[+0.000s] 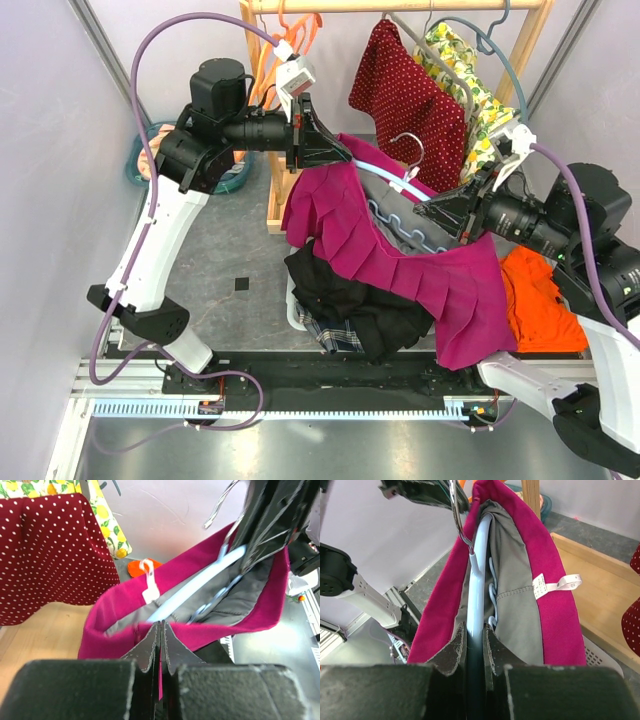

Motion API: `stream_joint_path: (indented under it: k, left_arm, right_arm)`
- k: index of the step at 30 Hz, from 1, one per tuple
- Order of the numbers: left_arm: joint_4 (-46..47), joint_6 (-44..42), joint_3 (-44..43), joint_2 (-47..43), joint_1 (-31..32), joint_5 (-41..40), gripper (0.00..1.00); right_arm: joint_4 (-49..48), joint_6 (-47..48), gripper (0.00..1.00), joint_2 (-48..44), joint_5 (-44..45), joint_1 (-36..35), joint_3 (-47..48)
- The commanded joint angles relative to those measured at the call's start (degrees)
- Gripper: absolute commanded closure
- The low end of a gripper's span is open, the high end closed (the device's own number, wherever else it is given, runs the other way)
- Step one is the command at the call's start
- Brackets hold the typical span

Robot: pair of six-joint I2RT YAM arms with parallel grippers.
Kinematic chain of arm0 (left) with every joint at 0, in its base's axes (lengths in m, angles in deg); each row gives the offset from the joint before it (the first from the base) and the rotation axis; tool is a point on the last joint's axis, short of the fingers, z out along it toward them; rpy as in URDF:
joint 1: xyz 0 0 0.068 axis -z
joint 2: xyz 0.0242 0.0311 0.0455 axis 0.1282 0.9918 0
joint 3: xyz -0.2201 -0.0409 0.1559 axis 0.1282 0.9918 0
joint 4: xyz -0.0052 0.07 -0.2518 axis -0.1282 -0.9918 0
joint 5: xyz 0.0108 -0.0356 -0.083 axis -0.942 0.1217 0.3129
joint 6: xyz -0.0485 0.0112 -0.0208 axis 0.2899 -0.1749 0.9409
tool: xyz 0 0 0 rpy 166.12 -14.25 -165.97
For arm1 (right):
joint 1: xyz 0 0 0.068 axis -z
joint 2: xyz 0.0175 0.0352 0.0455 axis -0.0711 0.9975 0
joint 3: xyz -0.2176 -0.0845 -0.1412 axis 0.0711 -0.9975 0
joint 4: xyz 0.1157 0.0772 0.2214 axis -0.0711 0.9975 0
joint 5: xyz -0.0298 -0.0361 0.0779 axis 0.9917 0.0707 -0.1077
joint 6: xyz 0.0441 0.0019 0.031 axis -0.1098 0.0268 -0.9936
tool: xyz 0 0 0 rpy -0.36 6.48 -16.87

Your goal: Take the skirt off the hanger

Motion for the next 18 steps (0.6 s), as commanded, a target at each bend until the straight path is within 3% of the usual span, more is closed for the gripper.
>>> stream_joint_path:
  k: [1, 5, 6, 8, 10, 11, 14, 18]
  left_arm:
    - [2.0, 1.3, -2.6, -1.4, -0.4, 0.3, 0.98]
    - [2.0, 1.6, 0.1, -2.6, -0.4, -2.8, 0.98]
    - [2.1, 1.4, 1.1, -3.1, -0.4, -3.7, 0.95]
    - [1.2, 0.7, 3.3, -3.6, -0.4, -7.0, 0.76]
    - [0.4, -1.5, 4.9, -4.5, -0.5, -7.9, 0.77]
    - [0.5, -1.8, 5.9, -5.1, -0.5, -8.3, 0.24]
    - [3.5, -6.0, 11.1, -8.9, -0.6, -9.3, 0.20]
    - [3.5, -5.4, 9.5, -8.5, -1.9, -9.3, 0.19]
  right_arm:
    - [-8.2, -0.9, 1.00, -1.3, -0.2, -0.1, -2.0]
    - [-8.8, -0.9, 1.00, -1.3, -0.1, -0.1, -2.6]
    - [-8.8, -0.9, 1.00, -1.4, 0.0, -0.1, -2.3]
    - [-8.5, -0.8, 1.00, -1.0, -0.6, -0.1, -0.9]
    - [-7.9, -0.7, 1.00, -0.8, -0.8, -0.1, 0.5]
    - [-7.9, -0.7, 1.00, -0.8, -0.9, -0.1, 0.8]
    - [-7.8, -0.9, 1.00, -1.1, -1.9, -0.1, 1.5]
    - [-7.9, -1.4, 1.00, -1.4, -2.5, 0.0, 1.4]
